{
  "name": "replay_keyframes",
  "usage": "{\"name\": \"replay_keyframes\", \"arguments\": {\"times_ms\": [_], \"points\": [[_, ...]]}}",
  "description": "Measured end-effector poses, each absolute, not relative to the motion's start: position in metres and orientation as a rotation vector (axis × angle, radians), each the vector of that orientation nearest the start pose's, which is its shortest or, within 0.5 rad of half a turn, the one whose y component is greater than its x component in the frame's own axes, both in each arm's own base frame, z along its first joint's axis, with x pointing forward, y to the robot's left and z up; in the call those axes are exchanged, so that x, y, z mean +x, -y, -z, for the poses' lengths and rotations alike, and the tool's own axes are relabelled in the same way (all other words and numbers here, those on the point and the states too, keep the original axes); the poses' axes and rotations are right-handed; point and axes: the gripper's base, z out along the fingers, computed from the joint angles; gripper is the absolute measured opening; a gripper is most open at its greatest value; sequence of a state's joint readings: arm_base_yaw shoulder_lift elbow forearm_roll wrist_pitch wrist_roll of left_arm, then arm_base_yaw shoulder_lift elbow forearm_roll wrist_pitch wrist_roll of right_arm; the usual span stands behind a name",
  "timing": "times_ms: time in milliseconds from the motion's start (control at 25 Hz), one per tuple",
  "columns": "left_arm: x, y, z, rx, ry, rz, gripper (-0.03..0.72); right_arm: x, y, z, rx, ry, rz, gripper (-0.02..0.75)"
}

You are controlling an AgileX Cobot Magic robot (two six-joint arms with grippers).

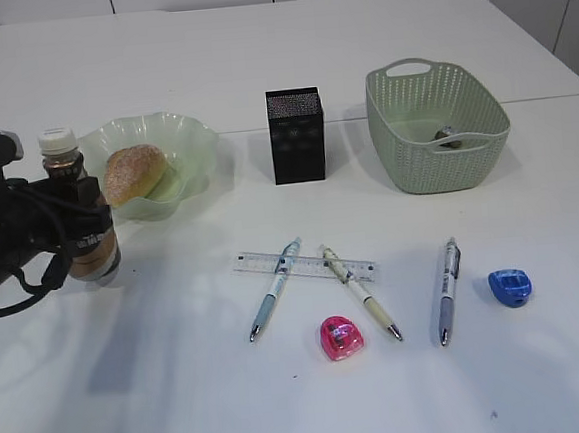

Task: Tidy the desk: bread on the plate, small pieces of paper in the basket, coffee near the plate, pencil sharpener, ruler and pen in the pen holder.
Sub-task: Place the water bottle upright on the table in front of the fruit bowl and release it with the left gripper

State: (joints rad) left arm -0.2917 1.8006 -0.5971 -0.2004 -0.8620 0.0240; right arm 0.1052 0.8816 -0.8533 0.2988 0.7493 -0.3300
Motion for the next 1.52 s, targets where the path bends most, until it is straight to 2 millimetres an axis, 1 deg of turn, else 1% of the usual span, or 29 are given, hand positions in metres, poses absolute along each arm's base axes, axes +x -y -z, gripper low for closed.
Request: {"name": "replay_keyframes", "arguments": {"times_ms": [280, 520, 760, 1080, 1520], "points": [[0.311, 0.079, -0.137, 0.066, -1.837, 0.129, 0.298, 0.166, -0.036, -0.347, -0.345, -2.205, -0.227, 0.406], [0.313, 0.078, -0.133, 0.065, -1.814, 0.124, 0.298, 0.166, -0.036, -0.347, -0.344, -2.204, -0.231, 0.406], [0.314, 0.078, -0.123, 0.068, -1.813, 0.114, 0.298, 0.166, -0.037, -0.347, -0.355, -2.201, -0.228, 0.406], [0.315, 0.078, -0.128, 0.061, -1.74, 0.114, 0.298, 0.166, -0.037, -0.347, -0.358, -2.2, -0.231, 0.406], [0.316, 0.078, -0.128, 0.06, -1.735, 0.114, 0.298, 0.166, -0.037, -0.347, -0.36, -2.199, -0.231, 0.406]]}}
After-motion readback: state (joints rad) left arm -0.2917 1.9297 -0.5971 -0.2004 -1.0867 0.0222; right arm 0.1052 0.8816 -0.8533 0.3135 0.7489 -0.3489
